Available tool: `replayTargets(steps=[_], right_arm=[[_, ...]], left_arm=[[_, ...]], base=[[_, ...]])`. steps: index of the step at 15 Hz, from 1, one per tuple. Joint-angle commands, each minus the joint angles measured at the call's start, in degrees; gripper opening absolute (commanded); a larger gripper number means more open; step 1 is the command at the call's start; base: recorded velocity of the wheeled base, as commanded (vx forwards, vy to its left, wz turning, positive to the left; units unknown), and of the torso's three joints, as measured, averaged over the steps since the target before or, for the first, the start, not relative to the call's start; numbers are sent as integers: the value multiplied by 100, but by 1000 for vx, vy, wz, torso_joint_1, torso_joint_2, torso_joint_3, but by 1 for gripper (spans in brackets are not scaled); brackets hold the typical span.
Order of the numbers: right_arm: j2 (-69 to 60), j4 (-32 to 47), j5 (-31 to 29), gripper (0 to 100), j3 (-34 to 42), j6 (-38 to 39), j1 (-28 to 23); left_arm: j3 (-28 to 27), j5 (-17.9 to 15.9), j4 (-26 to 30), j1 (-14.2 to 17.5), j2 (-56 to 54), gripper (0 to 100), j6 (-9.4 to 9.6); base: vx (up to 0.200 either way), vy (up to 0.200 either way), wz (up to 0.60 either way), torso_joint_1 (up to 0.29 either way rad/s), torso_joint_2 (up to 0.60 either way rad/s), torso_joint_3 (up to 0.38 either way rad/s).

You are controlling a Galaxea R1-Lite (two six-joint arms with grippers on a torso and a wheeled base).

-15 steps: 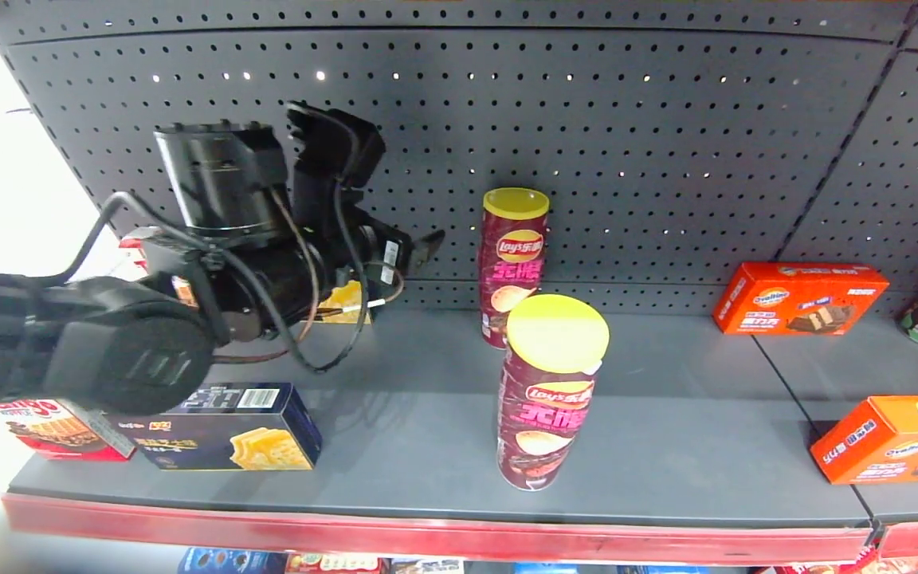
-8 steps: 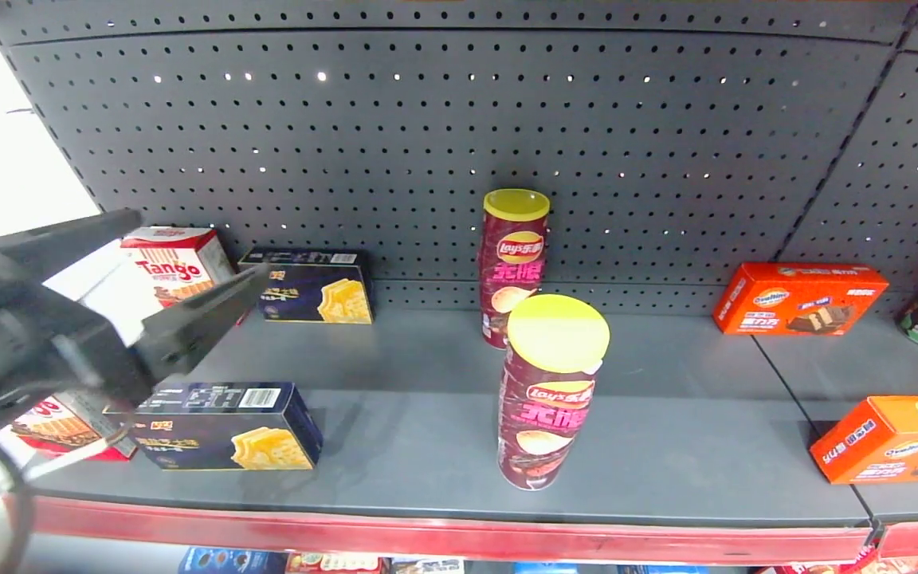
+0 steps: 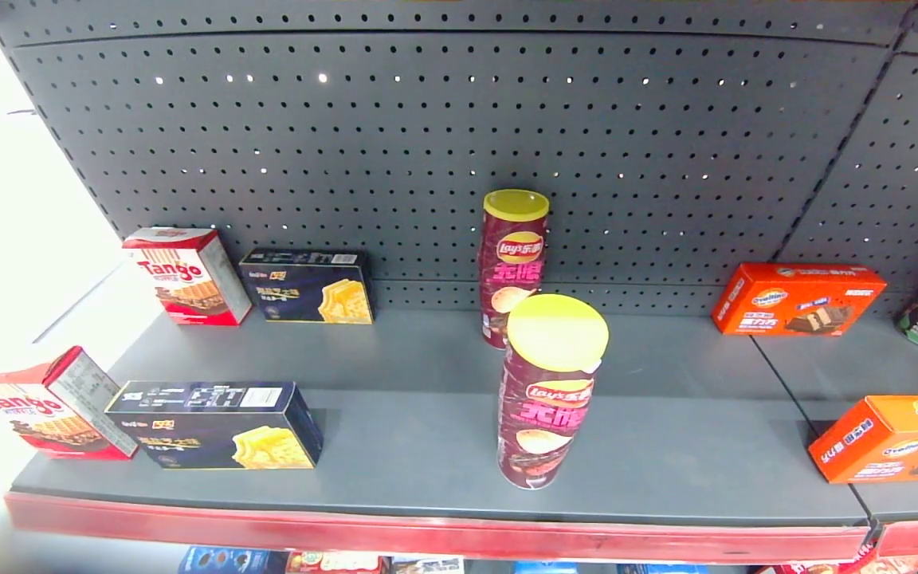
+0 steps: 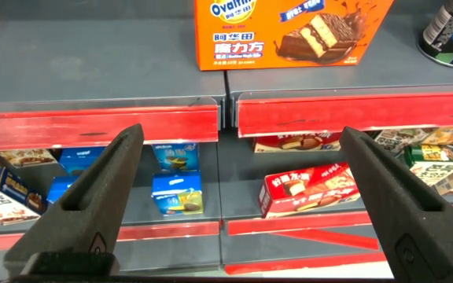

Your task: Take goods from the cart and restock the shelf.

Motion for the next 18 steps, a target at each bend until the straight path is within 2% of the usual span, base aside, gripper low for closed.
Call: replayTargets(steps=[1, 3, 5, 7, 8, 9, 10, 14, 18], right_arm=[[9, -2, -1, 100, 0, 6, 2], [9, -2, -10, 100, 0, 6, 2], [9, -2, -1, 100, 0, 6, 2], [9, -2, -1, 100, 0, 6, 2], [9, -2, -1, 100, 0, -2, 2], [9, -2, -1, 100, 0, 6, 2], [9, -2, -1, 100, 0, 6, 2], [9, -2, -1, 100, 0, -2, 2], [-17, -2, 104, 100, 0, -64, 55]], left_arm=[[300, -376, 300, 470, -980, 100, 39], [300, -412, 300, 470, -980, 100, 92], [300, -429, 300, 470, -980, 100, 30], [300, -605, 300, 470, -980, 100, -93], [300, -429, 309, 488, -980, 100, -110], [300, 388, 537, 488, -980, 100, -49], [256, 652, 836, 488, -980, 100, -57], [300, 19, 660, 479, -980, 100, -49], [300, 63, 669, 479, -980, 100, -31]], base=[[0, 0, 0, 0, 0, 0], [0, 0, 0, 0, 0, 0], [0, 0, 0, 0, 0, 0], [0, 0, 0, 0, 0, 0], [0, 0, 0, 0, 0, 0], [0, 0, 0, 0, 0, 0], [0, 0, 0, 0, 0, 0], [0, 0, 0, 0, 0, 0], [0, 0, 0, 0, 0, 0]])
